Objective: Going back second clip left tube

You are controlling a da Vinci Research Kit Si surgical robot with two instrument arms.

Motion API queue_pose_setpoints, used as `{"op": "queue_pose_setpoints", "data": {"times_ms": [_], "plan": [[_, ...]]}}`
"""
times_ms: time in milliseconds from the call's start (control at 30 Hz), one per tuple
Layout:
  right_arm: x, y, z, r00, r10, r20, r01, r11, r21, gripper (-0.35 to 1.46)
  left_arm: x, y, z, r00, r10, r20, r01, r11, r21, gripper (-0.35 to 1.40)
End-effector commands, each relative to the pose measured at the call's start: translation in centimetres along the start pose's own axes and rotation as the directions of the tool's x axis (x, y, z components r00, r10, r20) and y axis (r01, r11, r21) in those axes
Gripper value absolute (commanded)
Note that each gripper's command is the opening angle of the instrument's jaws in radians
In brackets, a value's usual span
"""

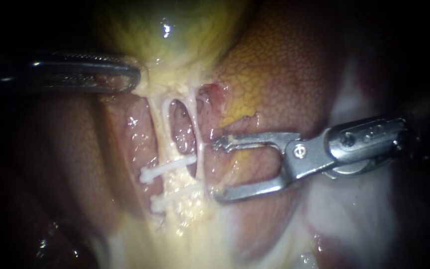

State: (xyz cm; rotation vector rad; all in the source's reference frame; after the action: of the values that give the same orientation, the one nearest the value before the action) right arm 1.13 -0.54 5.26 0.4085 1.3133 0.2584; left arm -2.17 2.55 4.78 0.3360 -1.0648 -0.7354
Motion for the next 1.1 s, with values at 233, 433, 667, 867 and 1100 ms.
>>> {"op": "queue_pose_setpoints", "data": {"times_ms": [233,433,667,867,1100], "plan": [[0.05,-0.01,-0.23,0.999,-0.005,0.036,0.005,1.000,-0.016,0.50,0.00,0.00,0.00,1.0000,0.000,0.000,0.000,1.000,-0.001,-0.35],[0.07,-0.01,-0.36,0.999,-0.013,0.043,0.014,1.000,-0.016,0.50,0.00,0.00,0.00,1.0000,0.000,0.000,0.000,1.000,-0.001,-0.35],[0.09,-0.01,-0.46,0.999,-0.010,0.044,0.011,1.000,-0.019,0.50,0.00,0.00,0.01,1.0000,0.000,0.000,0.000,1.000,-0.001,-0.35],[0.11,-0.02,-0.53,0.999,-0.005,0.045,0.006,1.000,-0.029,0.50,0.04,-0.01,0.06,1.0000,0.002,0.001,-0.002,1.000,-0.005,-0.35],[0.12,-0.03,-0.59,0.999,-0.003,0.045,0.005,1.000,-0.029,0.50,0.14,0.05,0.21,1.0000,0.002,0.004,-0.002,1.000,-0.011,-0.35]]}}
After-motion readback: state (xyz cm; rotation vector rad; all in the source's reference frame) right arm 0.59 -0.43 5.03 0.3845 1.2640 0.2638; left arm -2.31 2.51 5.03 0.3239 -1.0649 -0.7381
